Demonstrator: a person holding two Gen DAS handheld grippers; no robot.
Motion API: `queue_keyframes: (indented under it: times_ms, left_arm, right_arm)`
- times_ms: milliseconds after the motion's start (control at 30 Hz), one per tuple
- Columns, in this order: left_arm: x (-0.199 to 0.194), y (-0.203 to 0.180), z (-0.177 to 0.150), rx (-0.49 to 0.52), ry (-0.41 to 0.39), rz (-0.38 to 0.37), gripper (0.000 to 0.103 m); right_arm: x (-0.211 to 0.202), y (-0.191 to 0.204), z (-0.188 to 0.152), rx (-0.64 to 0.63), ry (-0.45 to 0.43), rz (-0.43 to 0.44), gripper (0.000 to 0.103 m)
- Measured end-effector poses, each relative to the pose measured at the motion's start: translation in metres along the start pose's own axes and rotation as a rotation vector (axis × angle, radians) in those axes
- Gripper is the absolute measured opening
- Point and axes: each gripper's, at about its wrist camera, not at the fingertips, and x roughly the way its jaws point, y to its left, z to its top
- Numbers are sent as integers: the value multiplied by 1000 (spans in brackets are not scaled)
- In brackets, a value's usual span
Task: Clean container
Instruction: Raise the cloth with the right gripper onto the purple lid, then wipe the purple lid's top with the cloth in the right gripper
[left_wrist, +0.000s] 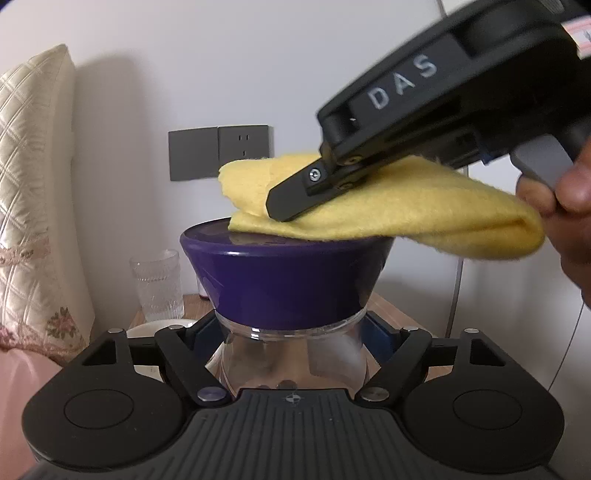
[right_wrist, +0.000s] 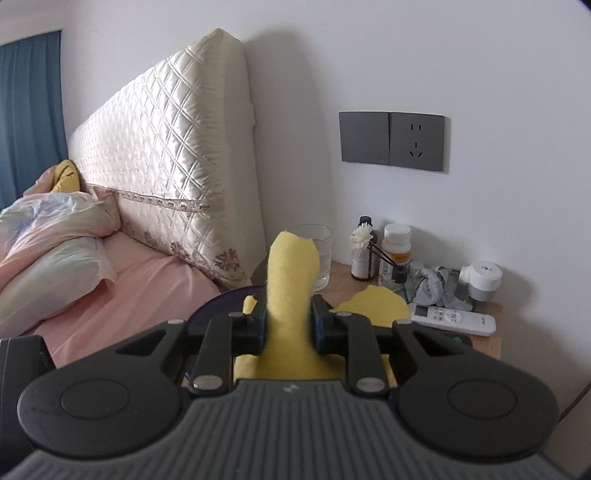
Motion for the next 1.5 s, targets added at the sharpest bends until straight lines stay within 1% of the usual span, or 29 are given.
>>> queue_keyframes:
  times_ms: [167,300,367,433,533,633,767,867,1033,1100,1200,1367,1500]
  left_arm:
    - [-3,-2,0,-2,15,13,81]
    - [-5,-2,-3,1,10,17,81]
    - [-7,-3,-6,3,0,24,81]
    - [-9,-4,-8,2,-5,35,81]
    - [-12,-4,-8,-5,6,43,81]
    - [-14,-4,-9,-6,15,49,81]
    - [-16,-4,-8,-7,40,54,81]
    - [-17,-4,-7,-5,53,54,81]
    - [-20,-3,-8,-2,69,55,81]
    - [-21,-3,-10,0,71,57,82]
    - [-24,-1,-12,1,73,54,82]
    - [-28,1,-16,0,72,53,82]
    - [-32,2,-20,2,65,52,82]
  right_arm:
    - [-1,-4,-3,21,-7,26,24]
    - [4,5,2,-41,11,20,24]
    - [9,8,5,-56,17,39,24]
    - [15,9,8,-42,26,70,24]
    - [19,18,12,-53,47,118,24]
    - [15,29,11,-76,64,124,24]
    - [3,30,13,-89,102,113,24]
    - [-5,26,14,-86,126,73,24]
    - [-1,15,17,-49,137,27,24]
    - [4,12,18,-19,131,27,24]
    - [8,15,19,-8,132,30,24]
    - [5,27,21,-39,170,45,24]
    - [0,31,20,-69,188,29,24]
